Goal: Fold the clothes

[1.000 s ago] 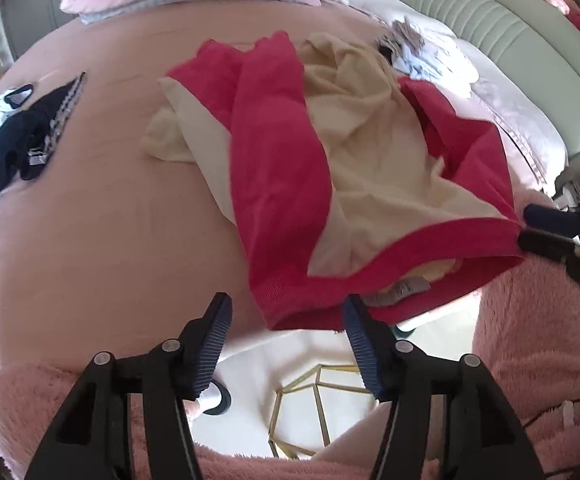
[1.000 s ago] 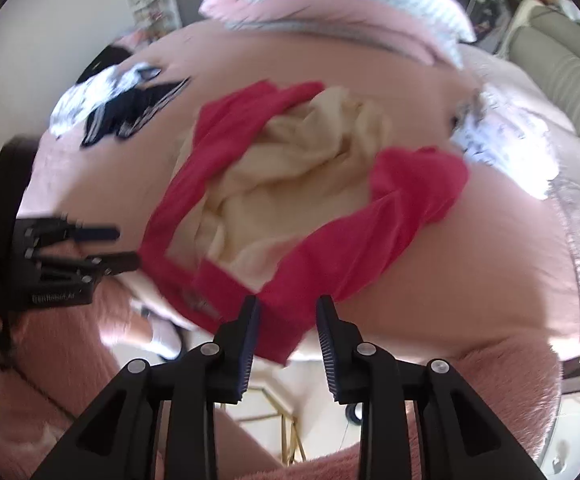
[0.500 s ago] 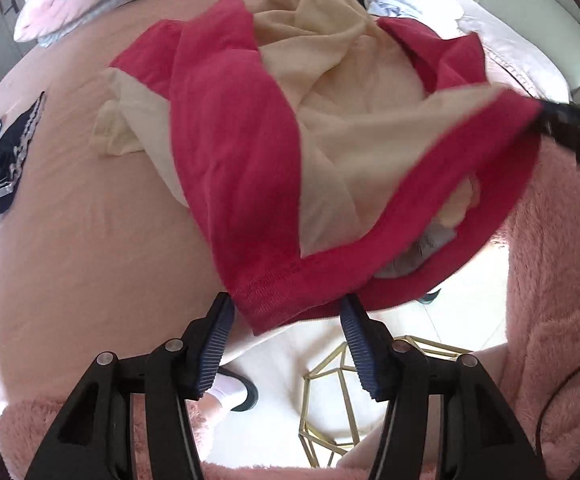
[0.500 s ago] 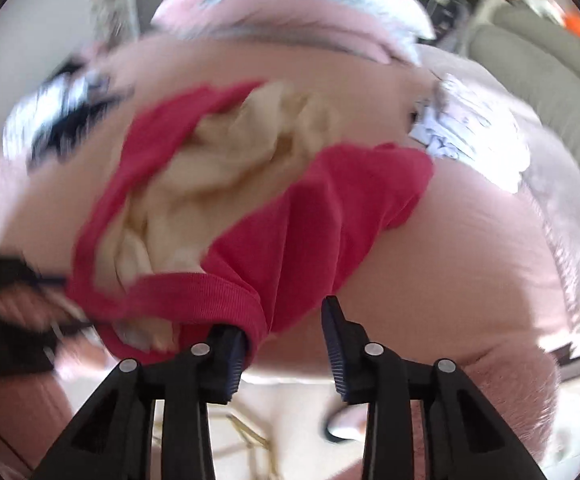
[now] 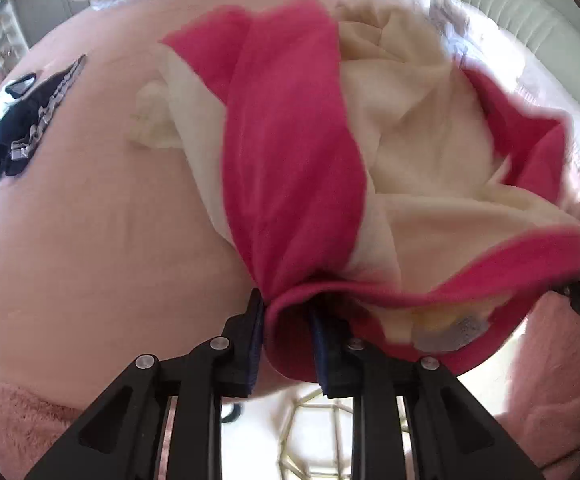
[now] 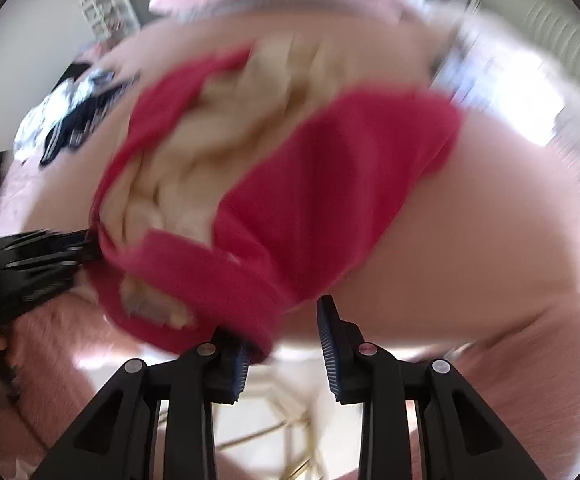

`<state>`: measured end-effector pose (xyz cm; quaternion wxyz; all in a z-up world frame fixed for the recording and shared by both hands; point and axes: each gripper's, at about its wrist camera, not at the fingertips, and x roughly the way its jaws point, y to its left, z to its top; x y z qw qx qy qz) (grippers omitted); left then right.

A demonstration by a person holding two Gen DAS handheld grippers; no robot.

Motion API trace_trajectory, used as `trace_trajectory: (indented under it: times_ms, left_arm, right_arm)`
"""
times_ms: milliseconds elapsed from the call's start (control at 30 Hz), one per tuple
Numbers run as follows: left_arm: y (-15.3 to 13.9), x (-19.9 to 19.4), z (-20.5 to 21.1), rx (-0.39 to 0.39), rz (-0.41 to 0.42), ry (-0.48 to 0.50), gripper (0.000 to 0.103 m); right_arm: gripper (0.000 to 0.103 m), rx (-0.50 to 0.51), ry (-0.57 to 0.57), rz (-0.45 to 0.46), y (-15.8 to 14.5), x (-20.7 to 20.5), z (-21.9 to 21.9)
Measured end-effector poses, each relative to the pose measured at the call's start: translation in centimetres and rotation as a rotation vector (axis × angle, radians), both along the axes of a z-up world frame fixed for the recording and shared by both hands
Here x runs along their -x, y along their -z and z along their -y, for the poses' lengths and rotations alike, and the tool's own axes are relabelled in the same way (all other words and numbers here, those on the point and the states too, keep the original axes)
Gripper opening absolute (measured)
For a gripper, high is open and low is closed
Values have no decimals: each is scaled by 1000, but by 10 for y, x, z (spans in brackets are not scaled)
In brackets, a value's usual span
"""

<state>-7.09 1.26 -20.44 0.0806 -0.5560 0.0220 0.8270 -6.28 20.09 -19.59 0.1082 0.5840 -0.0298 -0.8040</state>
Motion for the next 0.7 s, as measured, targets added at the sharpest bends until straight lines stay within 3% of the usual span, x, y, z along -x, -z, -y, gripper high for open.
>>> trace_trajectory:
  times_ms: [33,100,133,167,233,367,467,567,633,700]
  left_arm:
    - [-2,-1,-1,6,-3,4,19]
    - [-6,-3,-1,-2,-9,4,17]
    - [-9,-2,4,-40,-17,-15,6]
    - [-17,-2,12,-76,-38,-52,6]
    - [-37,-3,25,-127,-102,-117,5]
    - [-128,-8,38,-197,-361,-157,5]
    - [-195,-24,43,-233,-504,-137,5]
    - [-261,-41,52,-245,-644,-100,4]
    - [-287,-51,56,-276,-708,-78,4]
    - [-298,-59,53,-246,-737,-56,4]
  right_arm:
    - [22,9,3,15,4,0,0]
    - [17,1,37,36,17,2,-1]
    - [14,-14,51,17,14,3,-3]
    - [14,-27,67,-9,9,5,-5]
    - [12,-40,108,-116,-20,12,-11]
    - [12,-112,139,-374,-97,28,-13]
    - [12,-121,138,-504,-150,38,-11]
    - [12,-78,135,-617,-197,24,-8]
    - [12,-27,135,-705,-228,4,-8]
    - [12,56,115,-785,-259,-15,-11]
